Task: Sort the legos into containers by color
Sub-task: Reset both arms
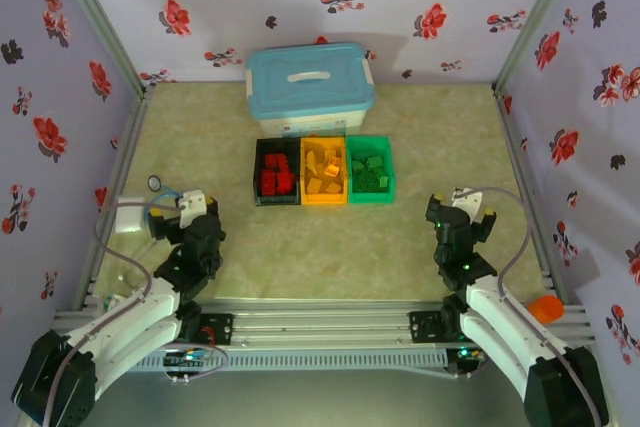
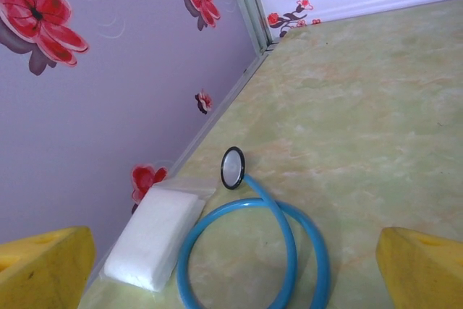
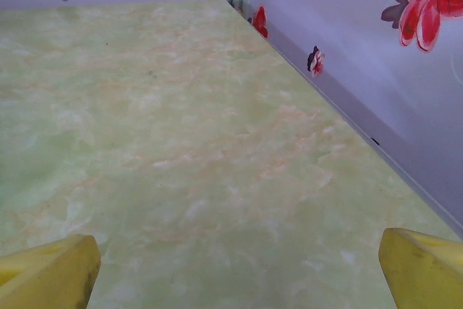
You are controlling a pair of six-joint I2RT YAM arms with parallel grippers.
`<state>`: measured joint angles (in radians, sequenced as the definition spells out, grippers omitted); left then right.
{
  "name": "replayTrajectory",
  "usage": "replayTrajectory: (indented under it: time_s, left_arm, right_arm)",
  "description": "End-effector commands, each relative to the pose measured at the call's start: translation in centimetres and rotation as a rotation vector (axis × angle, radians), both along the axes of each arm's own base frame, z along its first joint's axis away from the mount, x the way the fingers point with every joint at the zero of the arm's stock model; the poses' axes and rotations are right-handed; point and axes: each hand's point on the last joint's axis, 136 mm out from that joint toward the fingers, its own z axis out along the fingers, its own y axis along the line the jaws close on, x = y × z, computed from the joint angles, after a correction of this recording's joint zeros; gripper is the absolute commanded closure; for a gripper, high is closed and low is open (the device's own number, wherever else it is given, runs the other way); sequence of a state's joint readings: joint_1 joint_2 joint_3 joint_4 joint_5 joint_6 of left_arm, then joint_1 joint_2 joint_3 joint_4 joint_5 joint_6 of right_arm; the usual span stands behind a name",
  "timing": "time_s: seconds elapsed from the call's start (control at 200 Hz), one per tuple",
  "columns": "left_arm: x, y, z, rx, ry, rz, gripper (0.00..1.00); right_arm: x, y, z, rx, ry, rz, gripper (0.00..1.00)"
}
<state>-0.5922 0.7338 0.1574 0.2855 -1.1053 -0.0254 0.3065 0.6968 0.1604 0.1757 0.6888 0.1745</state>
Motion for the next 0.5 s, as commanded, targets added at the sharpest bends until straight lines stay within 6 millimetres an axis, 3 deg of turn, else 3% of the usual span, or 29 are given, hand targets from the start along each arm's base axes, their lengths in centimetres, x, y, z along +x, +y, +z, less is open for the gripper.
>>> replayTrajectory:
  time_s: [0.0, 0.495]
  left_arm:
    - [0.1, 0.2, 0.4, -0.015, -0.039, 0.008, 0.0]
    - [1.2, 2.3, 0.3, -0.115, -0.156, 0.037, 0.0]
  right_arm:
    - [0.8, -0.4, 1.2, 0.056, -0.064, -0.026, 0.01]
    - [2.7, -1.3, 1.5, 0.04, -0.176, -0.068, 0.01]
